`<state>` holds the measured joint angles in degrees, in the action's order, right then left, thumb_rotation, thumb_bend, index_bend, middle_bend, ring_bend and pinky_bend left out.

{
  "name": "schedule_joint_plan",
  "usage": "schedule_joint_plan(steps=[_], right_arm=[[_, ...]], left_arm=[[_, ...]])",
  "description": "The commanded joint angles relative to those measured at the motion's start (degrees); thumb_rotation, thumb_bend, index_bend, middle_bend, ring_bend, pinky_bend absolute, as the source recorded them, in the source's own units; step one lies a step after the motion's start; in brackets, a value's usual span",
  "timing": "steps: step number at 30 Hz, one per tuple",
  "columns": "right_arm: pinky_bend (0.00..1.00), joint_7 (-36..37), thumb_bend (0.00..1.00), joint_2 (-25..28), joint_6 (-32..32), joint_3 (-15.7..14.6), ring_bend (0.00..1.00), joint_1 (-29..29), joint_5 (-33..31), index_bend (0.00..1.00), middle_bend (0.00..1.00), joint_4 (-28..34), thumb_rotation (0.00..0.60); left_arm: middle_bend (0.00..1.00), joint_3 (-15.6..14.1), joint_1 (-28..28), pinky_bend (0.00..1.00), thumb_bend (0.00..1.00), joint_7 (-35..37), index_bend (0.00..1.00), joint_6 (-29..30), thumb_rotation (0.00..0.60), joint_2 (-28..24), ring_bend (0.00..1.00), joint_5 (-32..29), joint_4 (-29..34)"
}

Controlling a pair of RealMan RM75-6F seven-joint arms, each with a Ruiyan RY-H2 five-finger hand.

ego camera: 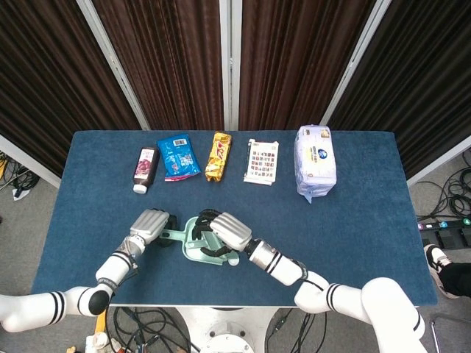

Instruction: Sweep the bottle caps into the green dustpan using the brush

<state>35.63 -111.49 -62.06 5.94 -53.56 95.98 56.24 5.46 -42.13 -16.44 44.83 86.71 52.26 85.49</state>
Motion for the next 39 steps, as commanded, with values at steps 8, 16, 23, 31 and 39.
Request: schedule_joint_plan(steps=[8,16,23,31,39], right_arm=[[0.17,-13.8,0.52,8.0,-1.4,-2.1,0.27,7.8,-5.9,0.62,0.62,16.0,0.600],[0.13,-21.7,0.52,4.0,-1.2,-1.6,0.27,11.0,-10.5,0.65,0.62,18.4,0.600],[0.12,-20.0,0.52,-2.6,-2.1,0.1,0.27,10.3,-9.4,0.65,0.62,11.5,0.600],[0.12,-16.5,0.54,-9.8,-4.3,2.9,0.27,7.9,-7.3,0.66,0.62,3.0,0.600],[0.12,-11.4,0.54,-16.1,-6.2,5.4,0.27,5.1,-6.1,0.66,0.62,-5.6,0.600]], left_arm=[[0.51,-1.4,0.0,0.28,0.41,1.2,0.56,-0.5,0.600,-0.8,0.34,3.0,0.5],[0.51,-2.0,0.0,0.28,0.41,1.1,0.56,-0.1,0.600,-0.8,0.34,3.1,1.0],[0.51,-1.9,-0.2,0.28,0.41,0.8,0.56,0.1,0.600,-0.8,0.34,2.0,1.4],[0.51,-1.6,-0.8,0.28,0.41,0.8,0.56,-0.2,0.600,-0.3,0.34,1.0,1.4],[0.51,-1.6,-0.9,0.28,0.41,1.3,0.56,-0.3,0.600,0.1,0.34,-0.1,1.7]])
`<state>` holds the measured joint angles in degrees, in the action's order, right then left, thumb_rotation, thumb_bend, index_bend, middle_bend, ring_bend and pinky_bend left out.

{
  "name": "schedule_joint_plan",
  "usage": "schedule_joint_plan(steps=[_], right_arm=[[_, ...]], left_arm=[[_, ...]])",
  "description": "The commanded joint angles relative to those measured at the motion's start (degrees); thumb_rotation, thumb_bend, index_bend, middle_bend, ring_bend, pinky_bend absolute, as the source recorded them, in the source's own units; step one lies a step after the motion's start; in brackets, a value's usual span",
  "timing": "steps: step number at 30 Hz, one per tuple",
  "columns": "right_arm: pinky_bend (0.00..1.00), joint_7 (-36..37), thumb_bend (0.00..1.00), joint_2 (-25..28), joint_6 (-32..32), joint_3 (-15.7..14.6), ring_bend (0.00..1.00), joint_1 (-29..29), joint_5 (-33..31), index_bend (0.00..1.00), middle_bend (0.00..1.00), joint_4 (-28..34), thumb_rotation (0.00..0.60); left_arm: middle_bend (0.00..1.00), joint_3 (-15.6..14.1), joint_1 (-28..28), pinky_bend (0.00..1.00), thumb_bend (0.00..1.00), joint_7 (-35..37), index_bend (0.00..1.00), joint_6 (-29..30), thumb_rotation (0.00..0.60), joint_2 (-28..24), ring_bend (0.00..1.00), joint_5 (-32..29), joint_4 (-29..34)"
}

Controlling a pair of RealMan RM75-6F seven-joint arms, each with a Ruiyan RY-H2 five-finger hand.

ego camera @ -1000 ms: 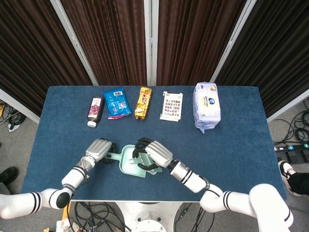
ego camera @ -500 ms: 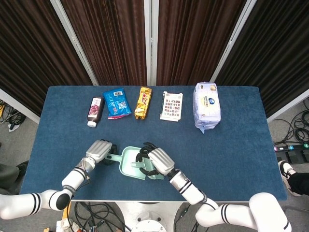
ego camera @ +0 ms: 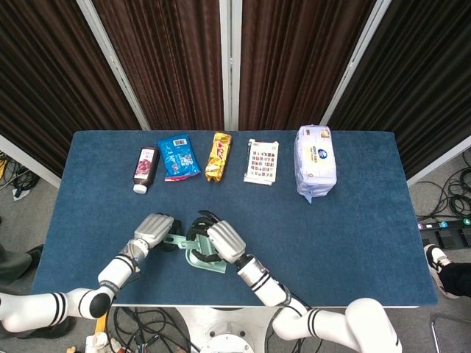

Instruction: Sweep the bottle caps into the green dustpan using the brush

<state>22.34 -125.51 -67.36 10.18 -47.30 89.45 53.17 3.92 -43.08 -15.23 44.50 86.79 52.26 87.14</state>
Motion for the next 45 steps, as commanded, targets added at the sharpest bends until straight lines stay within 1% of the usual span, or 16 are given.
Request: schedule_joint_plan(steps=[1,4,9,13,16,17,22,26,29,32,35,38,39,41,43,45], right_arm=[[0.12,2.4,0.54,-2.8,-1.1,1.4,0.27,-1.5,0.5,0.66,0.62,-3.5,0.600],[0.12,4.3,0.54,-4.5,-1.4,2.6,0.27,-2.8,0.6,0.66,0.62,-6.0,0.600],[0.12,5.9,0.54,-4.5,-2.4,3.3,0.27,-4.3,0.5,0.66,0.62,-6.5,0.600],[0.12,5.3,0.54,-1.1,-4.4,2.6,0.27,-3.2,1.5,0.66,0.62,-4.9,0.600],[0.12,3.4,0.54,5.1,-4.3,1.0,0.27,-1.5,2.2,0.66,0.62,-0.7,0.600],[0.12,2.5,0.54,8.3,-3.7,0.2,0.27,-0.8,2.3,0.66,0.62,1.6,0.600],[0.12,-2.9,0.55,20.4,1.4,-2.6,0.27,2.1,0.2,0.66,0.62,10.4,0.600],[0.12,-8.6,0.55,30.1,6.5,-5.9,0.27,4.0,-1.4,0.66,0.62,17.1,0.600],[0.12,-12.7,0.54,34.8,10.6,-7.9,0.26,4.5,-3.0,0.66,0.62,20.2,0.600],[0.12,-17.0,0.54,36.9,13.4,-9.2,0.24,4.8,-4.3,0.64,0.61,21.7,0.600],[0.11,-21.3,0.54,37.3,14.2,-9.8,0.22,5.3,-5.1,0.59,0.59,21.8,0.600],[0.07,-25.1,0.52,37.5,15.2,-10.2,0.17,5.8,-6.3,0.50,0.53,21.9,0.600],[0.05,-26.2,0.48,37.7,15.8,-10.3,0.14,5.8,-6.8,0.43,0.49,22.1,0.600],[0.02,-29.0,0.36,38.2,16.9,-10.6,0.05,6.1,-8.2,0.24,0.37,22.8,0.600],[0.00,-31.1,0.26,38.8,17.6,-10.7,0.01,6.4,-9.6,0.09,0.27,23.7,0.600],[0.00,-32.0,0.16,39.2,16.7,-10.6,0.00,7.4,-10.5,0.02,0.21,24.4,0.600]], left_arm=[[0.51,0.0,0.0,0.28,0.41,0.1,0.56,0.0,0.600,0.1,0.34,-0.1,0.1],[0.51,0.3,-0.4,0.28,0.41,0.3,0.56,-0.4,0.600,0.1,0.34,-0.6,0.4],[0.51,0.5,-0.8,0.28,0.41,-0.2,0.56,0.0,0.600,0.5,0.34,-1.6,0.2],[0.51,0.8,-0.8,0.28,0.41,-0.3,0.56,0.8,0.600,0.7,0.34,-2.3,-0.1],[0.51,1.0,-0.7,0.28,0.41,0.0,0.56,1.3,0.600,1.1,0.34,-2.5,-0.7],[0.51,1.2,-0.7,0.28,0.41,0.2,0.56,1.5,0.600,1.3,0.34,-2.5,-1.0],[0.50,1.7,-0.8,0.28,0.41,0.7,0.54,1.7,0.600,2.3,0.34,-2.4,-2.7],[0.45,2.0,-0.5,0.28,0.41,1.1,0.41,2.9,0.600,2.7,0.33,-1.5,-3.4],[0.37,2.4,-0.2,0.28,0.41,1.8,0.31,3.4,0.600,2.8,0.26,-0.9,-3.6],[0.29,2.6,0.0,0.27,0.38,1.9,0.26,4.2,0.600,2.9,0.19,0.1,-3.6],[0.24,2.6,0.3,0.24,0.36,1.3,0.24,5.4,0.600,2.4,0.15,1.0,-2.9],[0.24,2.7,1.2,0.23,0.36,1.2,0.23,7.5,0.600,1.4,0.15,2.0,-1.2],[0.24,2.7,1.5,0.22,0.36,1.2,0.23,8.4,0.600,0.9,0.15,2.4,-0.7],[0.24,2.7,2.6,0.22,0.35,1.1,0.23,10.4,0.600,-0.4,0.15,3.3,0.8],[0.24,2.6,3.7,0.21,0.34,0.8,0.23,12.6,0.600,-1.6,0.15,4.2,2.0],[0.24,2.4,5.2,0.21,0.33,0.6,0.23,15.4,0.600,-3.1,0.15,5.2,3.4]])
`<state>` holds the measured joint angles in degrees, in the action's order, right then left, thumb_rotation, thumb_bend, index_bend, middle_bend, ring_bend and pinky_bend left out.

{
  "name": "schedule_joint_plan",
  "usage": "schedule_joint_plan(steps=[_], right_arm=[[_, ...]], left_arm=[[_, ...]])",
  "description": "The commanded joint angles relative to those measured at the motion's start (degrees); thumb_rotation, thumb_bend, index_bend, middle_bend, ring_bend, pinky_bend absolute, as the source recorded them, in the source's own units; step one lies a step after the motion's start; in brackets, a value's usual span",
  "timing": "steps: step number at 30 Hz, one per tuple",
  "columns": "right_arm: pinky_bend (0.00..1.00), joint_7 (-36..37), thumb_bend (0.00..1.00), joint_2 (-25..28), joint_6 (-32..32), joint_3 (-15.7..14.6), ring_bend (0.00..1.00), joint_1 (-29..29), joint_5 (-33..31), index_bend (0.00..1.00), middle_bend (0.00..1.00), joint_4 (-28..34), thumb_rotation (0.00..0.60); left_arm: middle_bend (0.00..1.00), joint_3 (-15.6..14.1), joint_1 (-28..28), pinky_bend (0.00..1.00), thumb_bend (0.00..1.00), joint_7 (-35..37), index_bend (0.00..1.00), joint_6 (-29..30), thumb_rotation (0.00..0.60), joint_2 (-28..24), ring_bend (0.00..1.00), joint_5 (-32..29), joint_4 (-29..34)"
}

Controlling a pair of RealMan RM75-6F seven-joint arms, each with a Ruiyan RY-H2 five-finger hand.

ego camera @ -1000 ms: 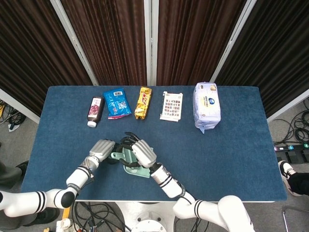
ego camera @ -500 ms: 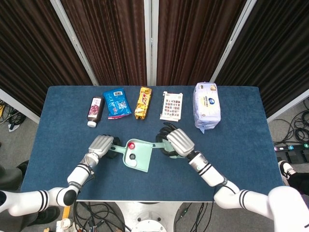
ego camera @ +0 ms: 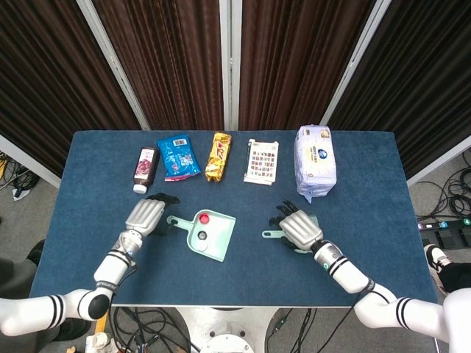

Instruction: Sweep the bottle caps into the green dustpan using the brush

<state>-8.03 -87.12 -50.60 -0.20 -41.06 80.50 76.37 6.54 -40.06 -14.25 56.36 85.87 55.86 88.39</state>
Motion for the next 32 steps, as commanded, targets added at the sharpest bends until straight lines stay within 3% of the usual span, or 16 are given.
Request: schedule_joint_plan(steps=[1,4,10,15,20,26,32], right_arm=[[0.00,-1.4,0.12,0.9,-1.0,-0.1,0.00,1.9,-1.8,0.01,0.19,1.2,0.600],[0.02,3.0,0.07,1.6,-5.7,0.3,0.00,4.8,-1.0,0.00,0.18,0.7,0.600],[0.10,10.4,0.16,7.7,-16.8,0.0,0.02,12.1,0.8,0.04,0.27,2.0,0.600],[0.10,12.0,0.16,13.2,-25.7,-1.5,0.01,19.9,0.6,0.05,0.21,4.7,0.600],[0.02,12.5,0.16,17.7,-32.6,-2.6,0.00,26.4,0.5,0.00,0.13,9.1,0.600],[0.00,14.4,0.17,19.6,-38.5,-4.2,0.00,32.4,2.3,0.00,0.09,11.2,0.600],[0.00,14.9,0.19,20.5,-39.9,-4.8,0.00,35.3,3.9,0.00,0.10,12.3,0.600]], left_arm=[[0.24,-0.4,2.9,0.21,0.33,-0.5,0.23,4.8,0.600,-2.8,0.15,2.1,2.6],[0.24,-1.2,5.9,0.20,0.32,-0.5,0.23,9.5,0.600,-4.8,0.15,3.8,3.7],[0.25,-3.6,12.5,0.19,0.32,-2.4,0.24,19.0,0.600,-8.5,0.15,6.8,3.4],[0.25,-6.3,19.3,0.17,0.30,-1.5,0.25,27.3,0.600,-10.1,0.15,10.2,1.1],[0.25,-8.9,25.4,0.15,0.26,0.6,0.25,33.8,0.600,-12.1,0.15,14.2,1.9],[0.25,-11.7,31.3,0.13,0.22,0.3,0.25,39.3,0.600,-13.6,0.15,18.4,5.5],[0.25,-13.0,34.1,0.12,0.21,1.0,0.25,39.4,0.600,-14.3,0.15,21.0,8.6]])
